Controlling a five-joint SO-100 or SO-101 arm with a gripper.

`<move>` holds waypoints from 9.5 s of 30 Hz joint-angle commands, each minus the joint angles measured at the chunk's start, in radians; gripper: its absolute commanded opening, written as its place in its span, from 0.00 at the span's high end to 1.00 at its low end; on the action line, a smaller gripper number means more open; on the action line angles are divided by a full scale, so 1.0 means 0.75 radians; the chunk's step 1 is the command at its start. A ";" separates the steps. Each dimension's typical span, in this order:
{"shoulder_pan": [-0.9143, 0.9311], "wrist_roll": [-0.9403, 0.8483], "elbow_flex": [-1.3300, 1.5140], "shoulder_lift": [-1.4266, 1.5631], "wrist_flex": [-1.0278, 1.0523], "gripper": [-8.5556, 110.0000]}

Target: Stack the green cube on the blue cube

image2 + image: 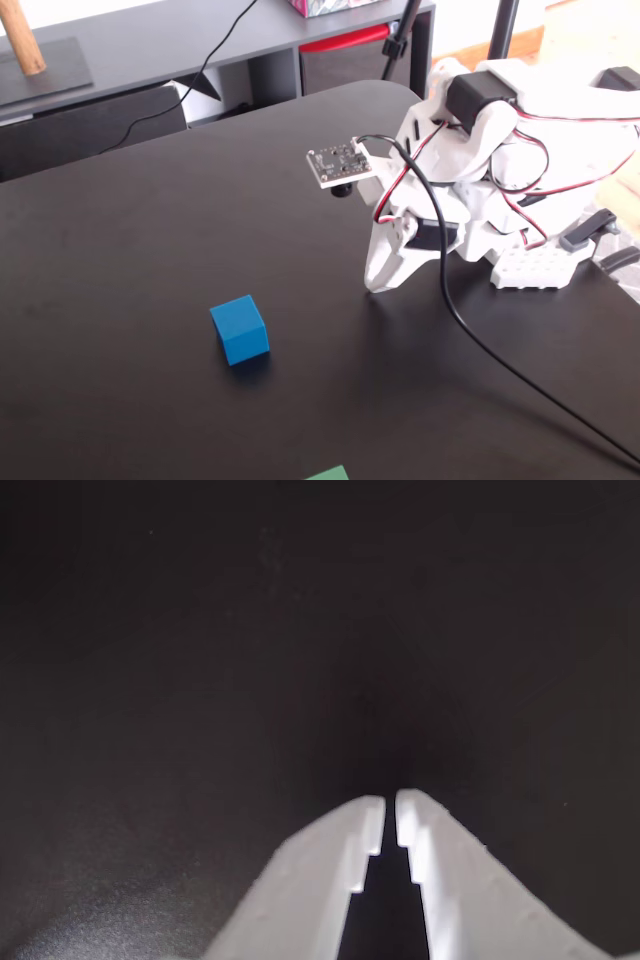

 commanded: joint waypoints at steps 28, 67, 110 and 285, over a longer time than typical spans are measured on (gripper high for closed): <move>-0.072 -0.143 0.053 0.000 0.018 0.93; -0.714 0.360 -1.387 -1.053 0.442 0.93; -0.924 0.699 -2.902 -2.743 0.202 0.93; 0.184 -0.139 -2.319 -2.422 -0.039 0.85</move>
